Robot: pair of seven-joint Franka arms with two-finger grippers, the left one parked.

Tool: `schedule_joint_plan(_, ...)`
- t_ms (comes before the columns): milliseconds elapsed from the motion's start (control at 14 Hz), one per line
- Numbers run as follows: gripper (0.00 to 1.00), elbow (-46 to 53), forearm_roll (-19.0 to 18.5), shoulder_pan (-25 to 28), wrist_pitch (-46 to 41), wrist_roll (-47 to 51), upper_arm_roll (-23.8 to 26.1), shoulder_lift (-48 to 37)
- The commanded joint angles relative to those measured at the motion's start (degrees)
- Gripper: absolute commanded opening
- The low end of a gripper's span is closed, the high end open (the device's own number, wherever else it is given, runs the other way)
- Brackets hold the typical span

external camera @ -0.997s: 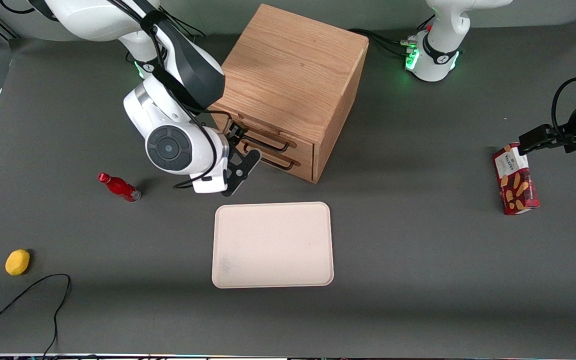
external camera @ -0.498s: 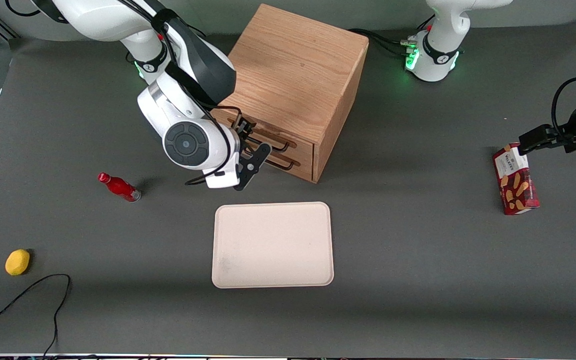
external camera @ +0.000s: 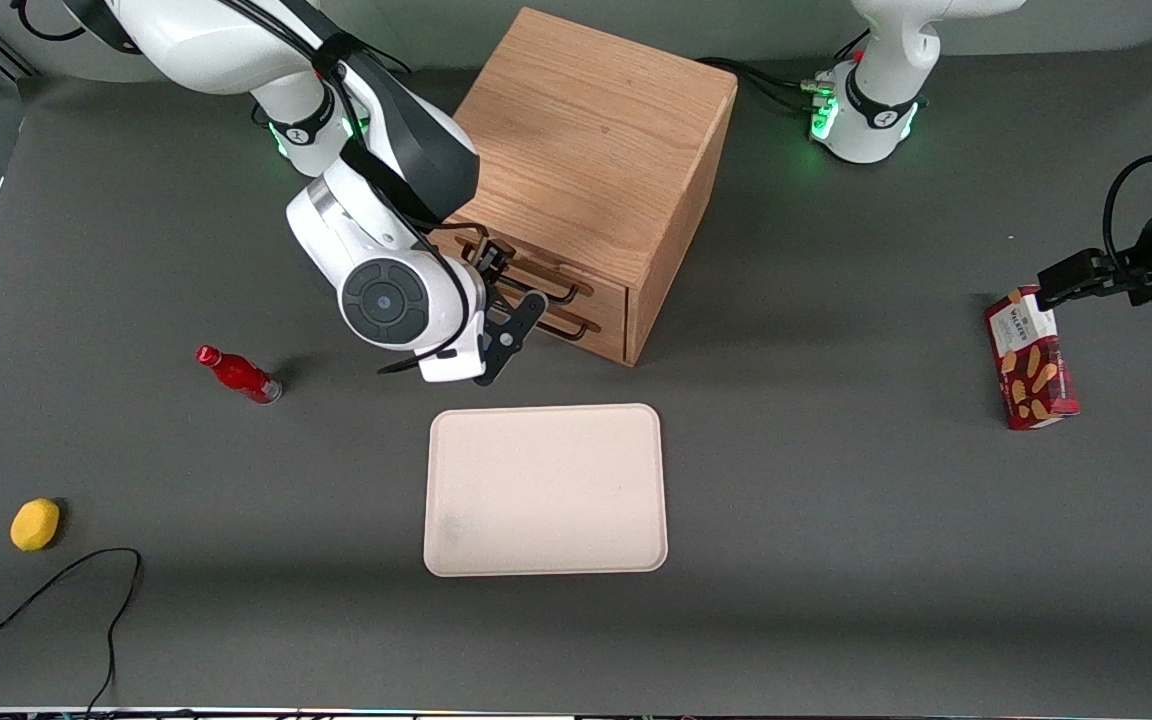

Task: Open upper drawer
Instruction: 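Hook the right gripper fingers behind the upper drawer handle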

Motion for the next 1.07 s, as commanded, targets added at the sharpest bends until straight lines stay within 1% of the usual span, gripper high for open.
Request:
schedule_joint_plan(0,1.00,1.74,0.42,1.60,-0.33,-0.71,-0.39,1.27)
schedule_joint_plan(712,1.00,1.39,-0.19,2.04,4.42,-1.32,-0.39,3.28)
schedule_joint_plan(854,1.00,1.30,-0.28,2.04,4.68,-2.81,-0.48,3.37)
schedule_joint_plan(997,1.00,1.39,-1.77,2.04,4.68,-5.26,-0.56,3.37)
